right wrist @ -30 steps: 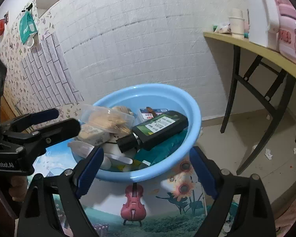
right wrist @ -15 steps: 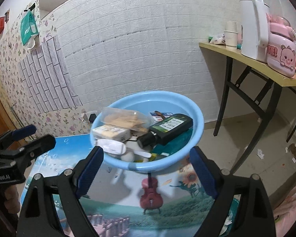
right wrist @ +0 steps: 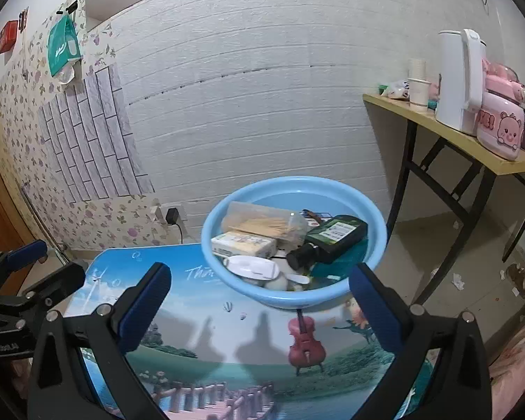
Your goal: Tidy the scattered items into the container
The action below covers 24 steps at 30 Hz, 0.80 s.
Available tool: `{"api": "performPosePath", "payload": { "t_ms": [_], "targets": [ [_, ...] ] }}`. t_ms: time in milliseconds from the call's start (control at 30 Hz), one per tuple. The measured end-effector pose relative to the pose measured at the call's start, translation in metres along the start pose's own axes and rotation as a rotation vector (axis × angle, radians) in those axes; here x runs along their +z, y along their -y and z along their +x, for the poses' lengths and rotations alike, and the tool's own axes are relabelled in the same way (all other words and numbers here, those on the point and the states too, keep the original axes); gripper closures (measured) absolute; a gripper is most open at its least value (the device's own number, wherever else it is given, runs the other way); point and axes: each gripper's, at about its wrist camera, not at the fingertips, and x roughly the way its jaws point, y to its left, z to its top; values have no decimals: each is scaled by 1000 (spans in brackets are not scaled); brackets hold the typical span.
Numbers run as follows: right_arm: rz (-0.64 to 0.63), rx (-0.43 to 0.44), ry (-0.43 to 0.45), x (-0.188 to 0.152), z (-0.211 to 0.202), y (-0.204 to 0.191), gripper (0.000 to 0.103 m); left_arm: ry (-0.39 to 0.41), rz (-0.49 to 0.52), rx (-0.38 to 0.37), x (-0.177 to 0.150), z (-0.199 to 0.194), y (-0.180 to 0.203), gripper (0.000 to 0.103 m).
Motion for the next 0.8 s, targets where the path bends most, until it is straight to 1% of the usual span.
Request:
{"api": "performPosePath", "payload": {
  "t_ms": [200, 433, 567, 667, 800],
  "targets": [
    [-27, -5, 0, -1, -4, -12, 0, 27, 21, 12, 0, -13, -3, 0],
    [-43, -3, -17, -4, -2, -17, 0, 4, 6, -12, -2, -9, -2, 0],
    [-45, -3, -30, -7, 1, -17, 0, -10, 4, 12, -3, -6, -1, 0],
    [-47, -5, -37, -10, 2, -18, 0, -15, -26, 11, -4, -4, -4, 0],
    [-51, 23, -81, -21, 10, -22, 0, -24, -23, 30, -6, -2, -5, 0]
  ]
}}
